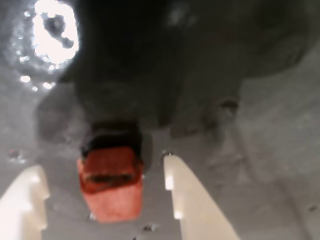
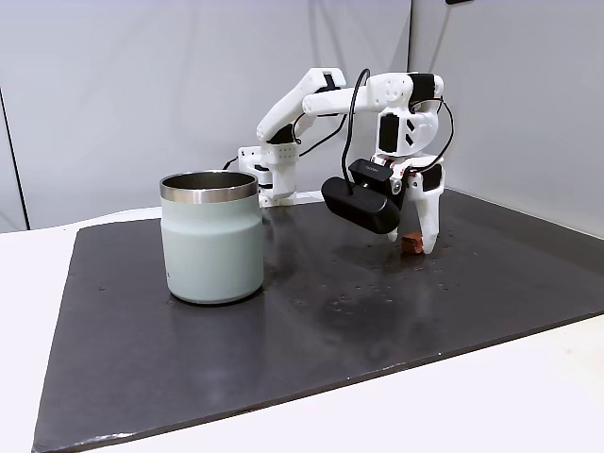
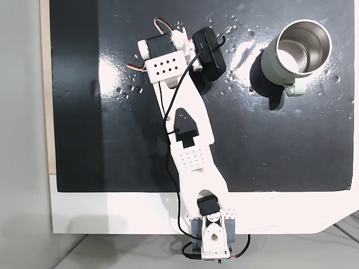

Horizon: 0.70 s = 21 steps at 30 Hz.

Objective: Grasp a cube and put it in the cup.

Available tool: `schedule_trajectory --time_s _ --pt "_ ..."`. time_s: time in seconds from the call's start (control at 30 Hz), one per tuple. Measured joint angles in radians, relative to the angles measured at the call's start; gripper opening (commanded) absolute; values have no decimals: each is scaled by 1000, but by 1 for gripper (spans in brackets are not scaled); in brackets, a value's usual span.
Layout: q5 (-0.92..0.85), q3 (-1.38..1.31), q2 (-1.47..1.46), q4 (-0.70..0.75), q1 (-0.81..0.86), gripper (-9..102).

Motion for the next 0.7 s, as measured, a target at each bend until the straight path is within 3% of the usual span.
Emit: schedule_trajectory --time_s 0.23,0.5,0.7 --pt "-14 -26 -35 2 -3 20" --pt "-28 -35 -41 0 -25 5" --pt "-29 -35 -41 11 -28 4"
